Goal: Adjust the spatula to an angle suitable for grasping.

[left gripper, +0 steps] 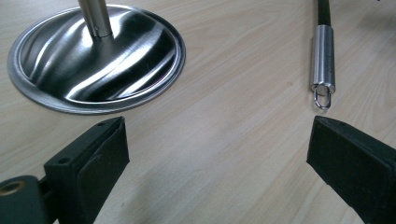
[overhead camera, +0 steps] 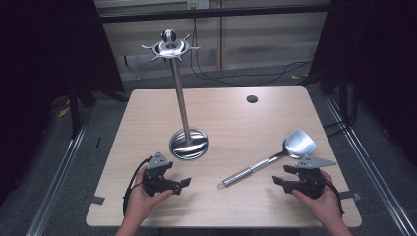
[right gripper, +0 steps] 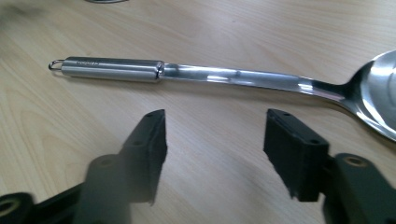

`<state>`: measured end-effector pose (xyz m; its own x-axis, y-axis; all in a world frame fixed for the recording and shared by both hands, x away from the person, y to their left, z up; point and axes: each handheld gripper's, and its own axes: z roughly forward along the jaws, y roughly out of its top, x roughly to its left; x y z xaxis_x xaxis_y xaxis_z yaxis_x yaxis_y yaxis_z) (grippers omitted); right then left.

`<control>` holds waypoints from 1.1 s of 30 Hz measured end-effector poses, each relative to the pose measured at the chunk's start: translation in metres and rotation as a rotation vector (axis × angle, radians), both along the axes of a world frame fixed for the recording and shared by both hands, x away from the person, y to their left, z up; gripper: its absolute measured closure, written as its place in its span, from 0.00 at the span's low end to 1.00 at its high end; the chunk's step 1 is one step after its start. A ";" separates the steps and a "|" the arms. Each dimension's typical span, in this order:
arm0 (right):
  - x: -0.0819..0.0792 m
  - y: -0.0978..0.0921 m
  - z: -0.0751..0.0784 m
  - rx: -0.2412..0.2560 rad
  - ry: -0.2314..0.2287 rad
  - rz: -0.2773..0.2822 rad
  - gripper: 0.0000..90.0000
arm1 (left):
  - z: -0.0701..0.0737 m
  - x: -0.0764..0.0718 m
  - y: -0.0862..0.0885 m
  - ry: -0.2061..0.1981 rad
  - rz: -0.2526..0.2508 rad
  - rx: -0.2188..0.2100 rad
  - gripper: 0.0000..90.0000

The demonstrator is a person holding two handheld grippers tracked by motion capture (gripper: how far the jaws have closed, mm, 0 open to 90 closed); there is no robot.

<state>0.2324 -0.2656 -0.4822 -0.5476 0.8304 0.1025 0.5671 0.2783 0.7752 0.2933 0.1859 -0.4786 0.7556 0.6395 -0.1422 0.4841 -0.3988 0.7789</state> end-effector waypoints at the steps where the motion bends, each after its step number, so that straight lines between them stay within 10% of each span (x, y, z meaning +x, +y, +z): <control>1: 0.001 0.004 0.000 -0.012 0.009 0.018 0.57 | -0.001 -0.002 0.001 0.006 0.002 0.001 0.06; 14: 0.013 0.021 -0.006 -0.071 0.049 0.109 0.98 | -0.003 -0.008 0.007 -0.001 0.014 0.017 0.06; 33: 0.021 0.036 -0.006 -0.138 0.042 0.145 1.00 | -0.006 -0.007 0.005 -0.003 -0.001 0.011 0.06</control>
